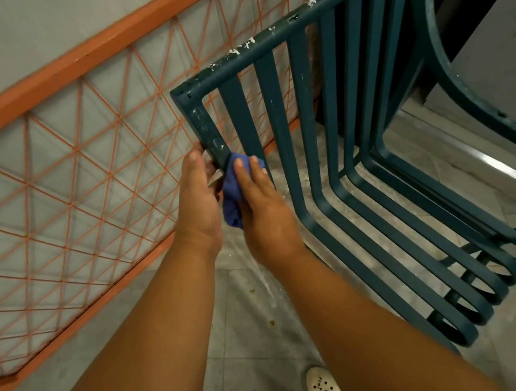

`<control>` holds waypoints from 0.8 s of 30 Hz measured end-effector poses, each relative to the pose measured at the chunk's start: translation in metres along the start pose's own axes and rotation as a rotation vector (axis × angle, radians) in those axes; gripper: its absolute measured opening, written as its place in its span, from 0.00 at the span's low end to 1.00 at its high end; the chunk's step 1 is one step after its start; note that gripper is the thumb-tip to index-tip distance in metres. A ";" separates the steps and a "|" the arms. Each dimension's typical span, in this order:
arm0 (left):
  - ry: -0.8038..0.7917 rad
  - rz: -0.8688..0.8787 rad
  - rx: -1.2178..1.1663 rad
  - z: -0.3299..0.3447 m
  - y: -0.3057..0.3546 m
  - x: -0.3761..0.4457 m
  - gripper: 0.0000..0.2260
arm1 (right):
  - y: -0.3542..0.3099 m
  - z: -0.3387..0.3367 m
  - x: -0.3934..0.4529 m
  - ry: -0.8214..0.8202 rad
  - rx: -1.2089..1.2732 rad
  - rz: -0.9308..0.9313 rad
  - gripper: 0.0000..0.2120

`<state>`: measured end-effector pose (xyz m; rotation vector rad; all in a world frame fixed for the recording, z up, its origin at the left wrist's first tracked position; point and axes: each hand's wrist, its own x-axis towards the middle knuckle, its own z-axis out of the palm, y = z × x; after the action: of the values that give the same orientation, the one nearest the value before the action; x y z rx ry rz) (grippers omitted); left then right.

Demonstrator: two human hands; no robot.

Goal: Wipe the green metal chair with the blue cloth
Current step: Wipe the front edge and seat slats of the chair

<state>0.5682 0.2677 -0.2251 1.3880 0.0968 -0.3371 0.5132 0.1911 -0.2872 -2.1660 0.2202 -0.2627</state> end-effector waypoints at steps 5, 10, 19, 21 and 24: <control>0.000 0.013 0.038 -0.002 0.002 0.000 0.17 | 0.032 -0.008 -0.046 -0.094 -0.274 -0.138 0.36; 0.002 0.030 0.028 0.004 0.003 -0.004 0.13 | 0.032 -0.017 -0.030 -0.007 0.022 0.264 0.28; 0.030 0.011 -0.008 0.002 0.004 -0.003 0.16 | 0.019 -0.010 -0.008 -0.026 0.049 0.122 0.28; 0.028 0.025 0.016 0.004 0.006 -0.003 0.16 | 0.027 -0.022 -0.003 -0.127 0.128 0.138 0.19; 0.040 0.002 0.007 0.008 0.007 -0.006 0.14 | 0.018 -0.029 0.030 -0.269 0.129 0.192 0.16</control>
<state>0.5637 0.2614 -0.2158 1.4016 0.1268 -0.3080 0.5332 0.1507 -0.2824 -2.0096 0.2482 0.1206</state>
